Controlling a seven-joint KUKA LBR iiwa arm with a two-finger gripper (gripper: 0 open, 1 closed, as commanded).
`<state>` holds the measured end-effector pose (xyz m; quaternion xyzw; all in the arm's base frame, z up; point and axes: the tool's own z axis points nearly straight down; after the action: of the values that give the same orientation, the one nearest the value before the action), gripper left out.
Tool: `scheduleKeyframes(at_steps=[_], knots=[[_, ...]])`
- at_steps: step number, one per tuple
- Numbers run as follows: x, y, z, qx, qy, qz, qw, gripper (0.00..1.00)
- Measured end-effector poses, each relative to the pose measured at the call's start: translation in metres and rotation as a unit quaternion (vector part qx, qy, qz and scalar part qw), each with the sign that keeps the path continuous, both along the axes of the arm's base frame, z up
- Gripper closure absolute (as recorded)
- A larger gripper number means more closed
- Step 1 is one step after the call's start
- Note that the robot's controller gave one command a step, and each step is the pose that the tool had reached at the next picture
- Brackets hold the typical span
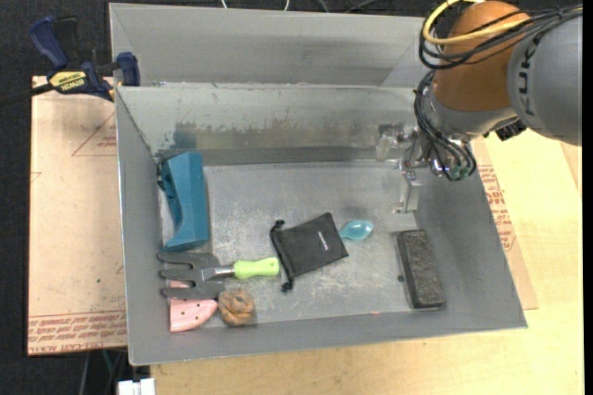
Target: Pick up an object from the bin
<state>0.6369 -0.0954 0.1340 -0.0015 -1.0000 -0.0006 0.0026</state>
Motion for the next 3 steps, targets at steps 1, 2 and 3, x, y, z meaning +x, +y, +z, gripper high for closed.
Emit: scheduleKeyframes(at_steps=[1,2,3], knots=[[0.002,0.000,0.005,0.000,-0.0038,0.001,1.0000,0.00],[-0.053,0.045,-0.059,0.000,-0.0043,0.022,0.9998,0.00],[-0.063,0.072,-0.065,-0.002,-0.0098,0.073,0.9973,0.00]])
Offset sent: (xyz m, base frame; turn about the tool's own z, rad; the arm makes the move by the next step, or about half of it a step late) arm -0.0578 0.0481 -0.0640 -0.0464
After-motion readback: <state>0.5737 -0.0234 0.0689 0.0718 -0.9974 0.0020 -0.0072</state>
